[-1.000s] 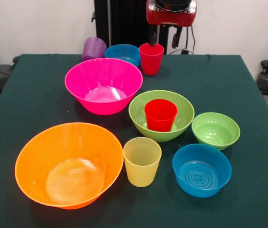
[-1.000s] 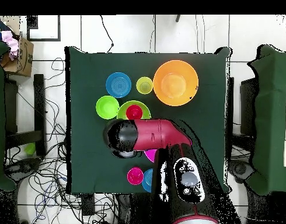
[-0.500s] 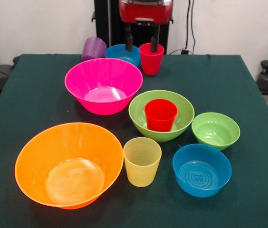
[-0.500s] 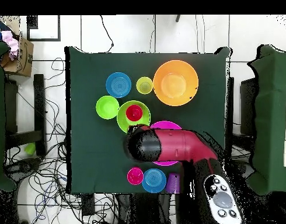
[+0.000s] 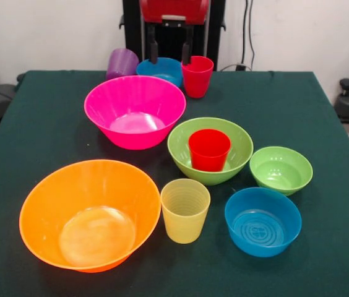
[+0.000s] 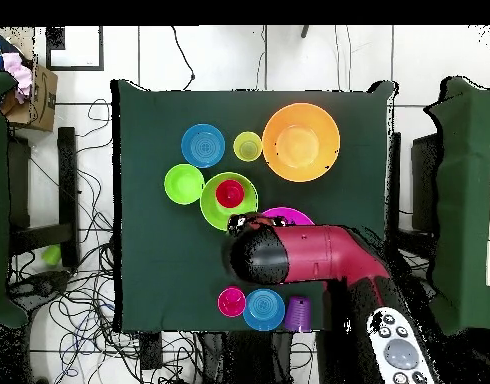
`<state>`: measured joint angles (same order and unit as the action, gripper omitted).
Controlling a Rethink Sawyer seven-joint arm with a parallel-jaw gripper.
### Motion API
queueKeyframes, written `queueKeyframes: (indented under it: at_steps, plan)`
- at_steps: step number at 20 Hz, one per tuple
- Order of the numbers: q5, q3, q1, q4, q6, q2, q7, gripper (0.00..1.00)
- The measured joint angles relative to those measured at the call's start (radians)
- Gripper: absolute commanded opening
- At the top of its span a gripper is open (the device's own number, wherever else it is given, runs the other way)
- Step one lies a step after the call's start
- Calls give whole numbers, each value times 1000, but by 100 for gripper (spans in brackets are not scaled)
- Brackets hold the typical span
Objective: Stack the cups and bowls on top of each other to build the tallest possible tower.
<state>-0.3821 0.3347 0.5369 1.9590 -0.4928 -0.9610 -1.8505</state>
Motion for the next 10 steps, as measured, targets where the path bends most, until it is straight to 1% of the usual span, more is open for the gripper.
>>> queueKeyframes:
  at_steps: [6,10]
  plan:
    - [-32,56,-7,-1,0,16,0,100]
    - [-51,66,-25,-3,0,39,0,100]
